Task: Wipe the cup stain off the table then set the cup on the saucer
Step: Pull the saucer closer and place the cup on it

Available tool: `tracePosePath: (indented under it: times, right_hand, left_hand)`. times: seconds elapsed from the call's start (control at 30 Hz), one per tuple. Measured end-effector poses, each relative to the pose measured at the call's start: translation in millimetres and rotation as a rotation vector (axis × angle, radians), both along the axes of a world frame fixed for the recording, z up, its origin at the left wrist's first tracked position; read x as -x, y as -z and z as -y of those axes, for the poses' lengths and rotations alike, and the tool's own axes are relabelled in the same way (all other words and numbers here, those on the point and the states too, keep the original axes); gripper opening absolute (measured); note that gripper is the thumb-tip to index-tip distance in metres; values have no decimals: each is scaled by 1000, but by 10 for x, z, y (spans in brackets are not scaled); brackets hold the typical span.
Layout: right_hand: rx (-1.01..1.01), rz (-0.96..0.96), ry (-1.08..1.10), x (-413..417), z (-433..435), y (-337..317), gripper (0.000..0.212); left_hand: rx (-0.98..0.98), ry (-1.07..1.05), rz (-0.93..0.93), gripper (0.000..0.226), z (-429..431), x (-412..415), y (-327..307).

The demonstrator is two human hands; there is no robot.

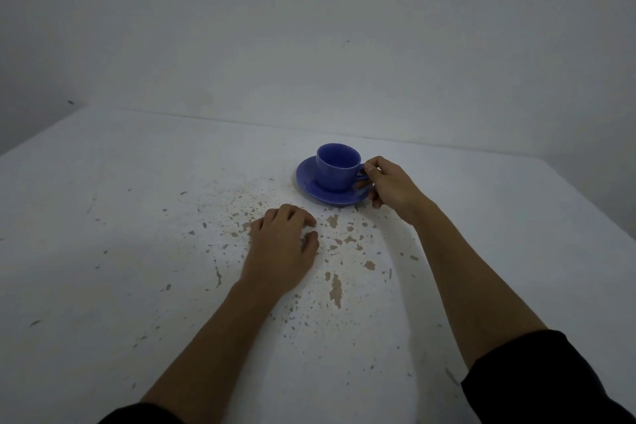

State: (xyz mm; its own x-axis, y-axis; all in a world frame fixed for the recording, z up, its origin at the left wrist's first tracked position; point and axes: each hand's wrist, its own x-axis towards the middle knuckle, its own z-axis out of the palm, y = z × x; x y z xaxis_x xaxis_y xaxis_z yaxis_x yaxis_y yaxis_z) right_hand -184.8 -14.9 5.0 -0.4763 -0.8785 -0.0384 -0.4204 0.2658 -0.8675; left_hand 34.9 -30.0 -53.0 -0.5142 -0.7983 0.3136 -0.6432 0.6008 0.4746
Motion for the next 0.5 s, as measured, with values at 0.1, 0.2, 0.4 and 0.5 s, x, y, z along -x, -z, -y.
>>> tracePosePath:
  times: [0.1, 0.2, 0.4, 0.5]
  right_hand:
    - [-18, -12, -12, 19, 12, -4, 23]
    - [-20, -23, -2, 15, 20, -14, 22]
    - [-3, -38, 26, 3, 25, -12, 20]
    - [-12, -22, 42, 25, 17, -3, 21]
  left_hand:
    - [11, 3, -6, 25, -3, -5, -3]
    - [15, 5, -10, 25, -6, -7, 2]
    - [17, 8, -18, 25, -6, -11, 10]
    - [16, 5, -16, 25, 8, -7, 11]
